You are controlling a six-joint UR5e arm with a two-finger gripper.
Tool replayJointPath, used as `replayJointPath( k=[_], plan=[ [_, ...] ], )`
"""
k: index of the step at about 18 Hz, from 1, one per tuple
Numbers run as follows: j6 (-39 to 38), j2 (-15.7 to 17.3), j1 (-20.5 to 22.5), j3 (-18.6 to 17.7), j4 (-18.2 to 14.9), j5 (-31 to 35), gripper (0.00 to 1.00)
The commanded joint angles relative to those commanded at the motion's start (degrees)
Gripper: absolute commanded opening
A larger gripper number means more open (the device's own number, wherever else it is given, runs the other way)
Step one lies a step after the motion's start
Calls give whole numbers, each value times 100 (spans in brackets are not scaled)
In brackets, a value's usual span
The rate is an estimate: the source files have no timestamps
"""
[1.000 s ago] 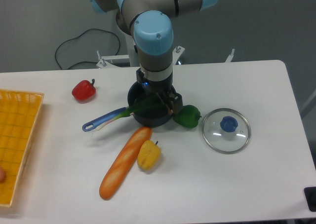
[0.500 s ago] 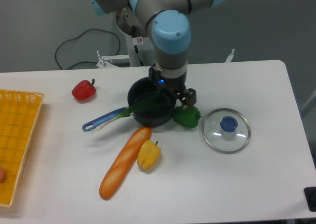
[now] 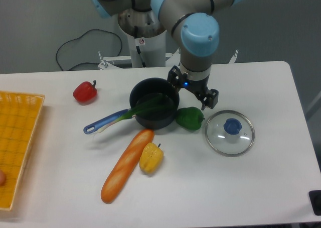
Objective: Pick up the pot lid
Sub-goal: 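Move the gripper over the glass lid and lower it to the blue knob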
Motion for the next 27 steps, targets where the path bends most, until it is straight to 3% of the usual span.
replayJointPath(
  k=[15,23,25,27],
  plan=[
    [-26,-88,237,-70,18,-97,100],
    [-88,-79,439,-158,26,-615,100],
    [-88,-88,440,-150,53,-615,100],
    [-236,-114,440,-158,289,-624,100]
  ],
)
